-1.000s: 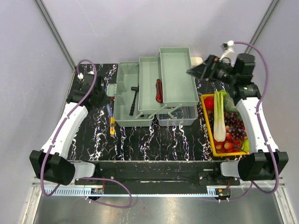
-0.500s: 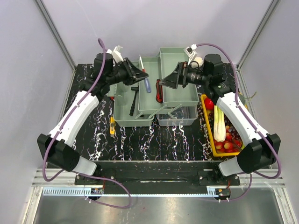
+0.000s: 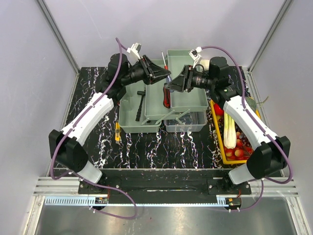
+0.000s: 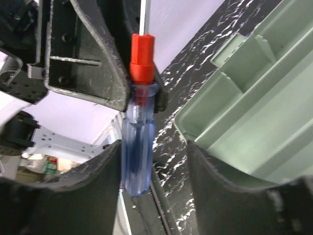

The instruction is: Pack the tool kit

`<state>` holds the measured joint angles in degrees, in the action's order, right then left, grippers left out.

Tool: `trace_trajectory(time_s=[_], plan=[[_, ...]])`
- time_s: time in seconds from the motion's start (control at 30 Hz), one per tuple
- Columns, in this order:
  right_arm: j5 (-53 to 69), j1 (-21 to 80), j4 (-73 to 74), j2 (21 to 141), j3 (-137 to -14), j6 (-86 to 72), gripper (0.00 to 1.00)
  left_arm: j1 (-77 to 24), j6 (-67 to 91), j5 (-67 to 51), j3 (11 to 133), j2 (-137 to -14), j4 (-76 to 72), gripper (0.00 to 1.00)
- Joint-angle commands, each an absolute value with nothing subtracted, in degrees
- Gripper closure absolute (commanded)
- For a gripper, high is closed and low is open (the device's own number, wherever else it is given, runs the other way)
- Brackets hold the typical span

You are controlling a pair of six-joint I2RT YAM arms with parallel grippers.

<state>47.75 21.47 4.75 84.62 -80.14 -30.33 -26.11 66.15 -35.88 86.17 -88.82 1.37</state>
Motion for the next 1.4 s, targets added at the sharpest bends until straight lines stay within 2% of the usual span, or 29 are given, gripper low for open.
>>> trace_trajectory(time_s=[0.0,0.07,0.1,0.2,0.33,0.47,0.63,0.9,0.97,1.0,1.1,1.2,1.33,1.37], plan=[[50.2,21.9,1.9,85.3,-82.4,-31.0,0.49,-26.5,69.6,-38.8,88.4,-89.5,-6.3,1.0],[50.0,21.9,1.8,85.3,-82.4,-31.1,0.71,-26.5,69.3,-38.8,88.6,-89.9,-6.3,1.0],[50.0,21.9,1.8,85.4,-82.4,-31.2,0.79,-26.5,69.2,-39.1,88.7,-90.3,-6.2,0.96],[48.2,21.9,2.2,85.3,-82.6,-31.5,0.99,-26.3,66.3,-38.7,89.8,-90.4,-2.8,0.65],[40.0,21.9,5.9,84.6,-83.1,-30.2,1.0,-26.2,55.8,-29.7,95.2,-90.1,14.1,0.45],[27.2,21.9,13.5,84.2,-83.9,-27.6,1.0,-24.5,47.9,-14.6,97.9,-88.6,30.4,0.33],[9.3,21.9,24.0,85.3,-85.5,-23.4,1.0,-17.9,44.7,-8.8,92.4,-84.0,33.2,0.25],[-1.7,21.9,33.7,89.1,-87.4,-18.5,1.0,-11.2,39.8,-3.2,88.7,-80.6,38.4,0.12],[-3.6,21.9,35.2,90.4,-88.5,-18.3,0.98,-10.3,39.3,-1.3,88.2,-80.3,39.5,0.08],[-4.0,21.9,36.0,91.3,-89.3,-17.7,0.95,-10.0,39.0,-0.3,88.2,-80.2,40.2,0.05],[-7.0,21.9,39.0,93.2,-91.8,-17.6,0.86,-9.2,38.3,3.2,88.3,-80.6,41.7,0.02],[-9.2,21.9,42.1,95.2,-94.4,-17.8,0.74,-8.0,37.9,4.4,88.2,-80.9,42.5,0.02],[-10.3,21.9,42.4,94.7,-95.4,-17.8,0.52,-6.7,37.6,4.5,88.1,-81.6,42.6,0.01],[-10.5,21.9,42.4,94.5,-95.4,-17.7,0.49,-6.4,37.6,4.6,88.1,-81.9,42.6,0.01]])
